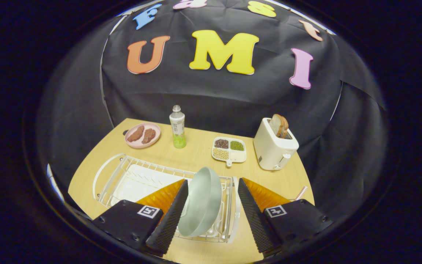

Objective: Take the plate from the dish rack, then take the spoon from the basket and place it into the plate.

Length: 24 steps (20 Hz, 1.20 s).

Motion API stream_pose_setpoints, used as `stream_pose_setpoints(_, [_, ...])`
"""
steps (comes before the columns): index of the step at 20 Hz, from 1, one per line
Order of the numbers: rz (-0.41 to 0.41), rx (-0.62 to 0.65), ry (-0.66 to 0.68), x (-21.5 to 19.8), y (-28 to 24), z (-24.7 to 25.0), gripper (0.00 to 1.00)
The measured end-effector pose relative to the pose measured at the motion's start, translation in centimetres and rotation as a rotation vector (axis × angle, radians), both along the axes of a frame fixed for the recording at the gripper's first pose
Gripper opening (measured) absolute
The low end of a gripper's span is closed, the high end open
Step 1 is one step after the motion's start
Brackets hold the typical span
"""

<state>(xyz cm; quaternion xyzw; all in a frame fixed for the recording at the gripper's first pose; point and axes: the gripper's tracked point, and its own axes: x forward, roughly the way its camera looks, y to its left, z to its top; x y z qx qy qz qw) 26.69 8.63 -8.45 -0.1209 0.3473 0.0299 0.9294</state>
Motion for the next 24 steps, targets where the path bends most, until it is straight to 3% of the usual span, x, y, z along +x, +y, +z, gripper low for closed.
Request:
stream_pose_setpoints(3, [-0.032,-0.101,0.159,0.2,-1.0,-2.1,0.78])
stream_pose_setpoints(6, [-0.064,-0.169,0.207,1.0,-1.5,-2.5,0.67])
stream_pose_setpoints(8, [-0.096,-0.233,0.339,-0.3,-2.0,-3.9,0.54])
stream_pose_setpoints(11, [-0.177,-0.317,0.402,-0.3,-2.2,-3.3,0.3])
stream_pose_setpoints(18, [-0.213,-0.422,0.437,-0.4,-0.8,-3.3,0.2])
stream_pose_setpoints(24, [-0.334,-0.441,0.407,-1.1,1.1,-2.7,0.18])
